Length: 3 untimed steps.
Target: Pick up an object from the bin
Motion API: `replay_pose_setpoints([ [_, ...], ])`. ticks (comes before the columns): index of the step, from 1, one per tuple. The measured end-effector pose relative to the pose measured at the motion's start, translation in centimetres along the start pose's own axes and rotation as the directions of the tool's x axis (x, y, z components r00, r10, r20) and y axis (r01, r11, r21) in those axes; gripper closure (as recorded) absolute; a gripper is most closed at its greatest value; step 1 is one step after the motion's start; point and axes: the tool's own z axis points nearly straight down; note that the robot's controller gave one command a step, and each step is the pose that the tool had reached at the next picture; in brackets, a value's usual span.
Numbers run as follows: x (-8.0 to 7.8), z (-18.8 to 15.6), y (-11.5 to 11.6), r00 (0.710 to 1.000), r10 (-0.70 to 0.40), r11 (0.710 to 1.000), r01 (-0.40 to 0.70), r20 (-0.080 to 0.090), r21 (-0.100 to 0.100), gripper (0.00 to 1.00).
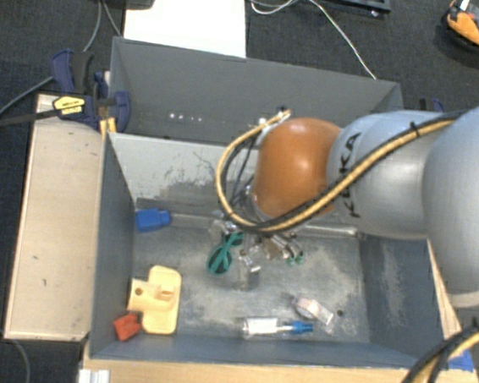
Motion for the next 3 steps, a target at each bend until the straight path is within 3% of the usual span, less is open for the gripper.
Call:
replay_pose_setpoints([
  [1,0.0,-5.3,-2.5,1.000,0.014,1.000,-0.014,0.008,0.004,0.00],
  [2,-1.3,-1.6,0.6,0.960,-0.282,0.960,0.282,0.002,-0.001,0.00],
  [3,-1.9,1.4,-0.1,0.883,-0.469,0.883,0.469,0.006,0.007,0.00],
])
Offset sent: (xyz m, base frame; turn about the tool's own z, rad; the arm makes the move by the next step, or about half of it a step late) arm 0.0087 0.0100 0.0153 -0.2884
